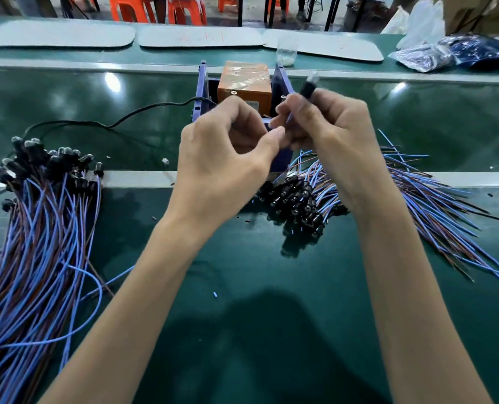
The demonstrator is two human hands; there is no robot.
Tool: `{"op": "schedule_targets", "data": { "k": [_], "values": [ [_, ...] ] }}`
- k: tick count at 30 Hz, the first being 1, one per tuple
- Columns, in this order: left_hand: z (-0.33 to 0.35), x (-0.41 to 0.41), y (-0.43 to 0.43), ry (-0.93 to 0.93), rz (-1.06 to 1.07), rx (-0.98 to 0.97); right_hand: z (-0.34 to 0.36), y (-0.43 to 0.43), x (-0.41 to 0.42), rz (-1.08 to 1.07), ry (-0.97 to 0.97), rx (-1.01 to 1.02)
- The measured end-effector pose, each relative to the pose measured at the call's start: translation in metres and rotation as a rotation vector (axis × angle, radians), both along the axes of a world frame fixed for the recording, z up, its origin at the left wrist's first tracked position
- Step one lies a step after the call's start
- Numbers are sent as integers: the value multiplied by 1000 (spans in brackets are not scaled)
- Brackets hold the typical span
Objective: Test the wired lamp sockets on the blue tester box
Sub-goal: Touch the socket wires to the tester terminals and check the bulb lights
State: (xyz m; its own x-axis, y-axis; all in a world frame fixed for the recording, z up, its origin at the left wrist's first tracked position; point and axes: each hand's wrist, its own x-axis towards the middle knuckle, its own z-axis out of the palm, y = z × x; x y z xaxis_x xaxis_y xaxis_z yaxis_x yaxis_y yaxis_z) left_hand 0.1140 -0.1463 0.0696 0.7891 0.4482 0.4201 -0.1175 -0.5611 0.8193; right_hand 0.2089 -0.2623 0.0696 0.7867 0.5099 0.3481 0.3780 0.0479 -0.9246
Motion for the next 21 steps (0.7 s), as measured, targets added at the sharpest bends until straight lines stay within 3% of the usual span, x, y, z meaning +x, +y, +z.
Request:
{"op": "schedule_targets", "data": {
  "k": [6,8,12,16,19,21],
  "values": [
    [12,2,20,428,-246,-625,10,-6,-4,12,59,151],
    [12,4,29,453,-310,-821,16,-8,-8,56,68,190],
    [12,6,38,105,-251,-1230,26,-12,-14,111,66,227],
    [8,5,48,-193,-106,-1546,28,-18,-12,150,191,280],
    [5,5,50,-356,-58,-1641,25,-21,-5,130,299,266],
    [3,7,50,-373,-33,-1601,23,-23,0,90,324,213]
  ]
}}
